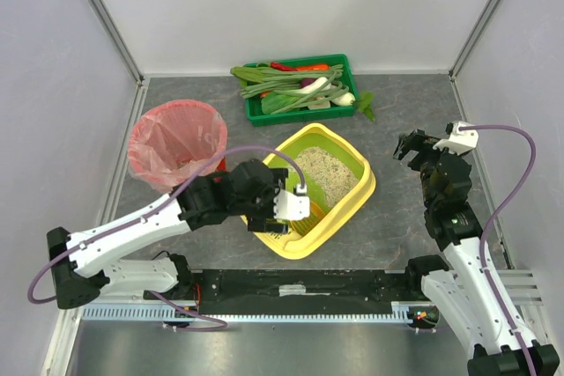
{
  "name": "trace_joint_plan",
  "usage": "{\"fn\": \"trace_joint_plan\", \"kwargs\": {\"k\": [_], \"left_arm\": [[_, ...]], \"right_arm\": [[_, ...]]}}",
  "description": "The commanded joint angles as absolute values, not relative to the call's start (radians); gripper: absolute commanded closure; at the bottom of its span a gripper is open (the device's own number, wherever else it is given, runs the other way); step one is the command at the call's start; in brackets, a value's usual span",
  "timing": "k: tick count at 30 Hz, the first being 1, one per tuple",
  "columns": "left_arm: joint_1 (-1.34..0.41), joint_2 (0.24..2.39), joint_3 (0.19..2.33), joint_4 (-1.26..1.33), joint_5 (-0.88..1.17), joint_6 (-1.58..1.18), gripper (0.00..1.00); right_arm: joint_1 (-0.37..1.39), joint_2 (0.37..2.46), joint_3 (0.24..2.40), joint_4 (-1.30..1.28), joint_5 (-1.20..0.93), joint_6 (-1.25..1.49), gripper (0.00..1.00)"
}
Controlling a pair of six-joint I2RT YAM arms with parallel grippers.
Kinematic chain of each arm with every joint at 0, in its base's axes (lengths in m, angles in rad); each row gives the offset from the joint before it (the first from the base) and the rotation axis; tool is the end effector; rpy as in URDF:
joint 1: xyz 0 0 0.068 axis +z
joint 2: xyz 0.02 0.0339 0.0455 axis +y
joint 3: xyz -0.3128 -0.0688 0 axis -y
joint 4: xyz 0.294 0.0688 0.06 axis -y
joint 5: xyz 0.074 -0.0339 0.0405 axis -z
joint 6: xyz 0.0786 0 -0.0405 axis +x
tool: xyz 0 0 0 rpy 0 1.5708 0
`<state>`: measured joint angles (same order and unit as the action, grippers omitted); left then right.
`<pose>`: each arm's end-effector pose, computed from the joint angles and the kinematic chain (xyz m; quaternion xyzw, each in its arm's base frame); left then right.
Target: Clean the litter box
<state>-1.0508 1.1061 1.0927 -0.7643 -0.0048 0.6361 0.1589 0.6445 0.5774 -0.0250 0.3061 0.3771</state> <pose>0.1411 -0.2457 0.3421 0.6884 0.6140 -0.0773 0.3784 0.2167 0.0107 0.3279 0.1816 0.7147 0.0677 0.6720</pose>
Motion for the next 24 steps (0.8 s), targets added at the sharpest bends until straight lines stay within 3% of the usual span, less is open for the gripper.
{"fn": "trace_joint_plan", "kwargs": {"k": [1,16,24], "left_arm": [[-1.115,1.127,1.042,-0.773,-0.127,0.84,0.0],[-1.051,1.339,1.066,-0.597,-0.131,1.052,0.13],[-1.035,1.466,1.13,-0.587,-0.147,1.085,0.14]], "right_arm": [[0.156,0.63,0.6,-0.02,0.238,0.431,0.02],[0.155,0.539,0.557,-0.051,0.126,0.525,0.02],[0.155,0.482,0.546,-0.084,0.135,0.52,0.02]]}}
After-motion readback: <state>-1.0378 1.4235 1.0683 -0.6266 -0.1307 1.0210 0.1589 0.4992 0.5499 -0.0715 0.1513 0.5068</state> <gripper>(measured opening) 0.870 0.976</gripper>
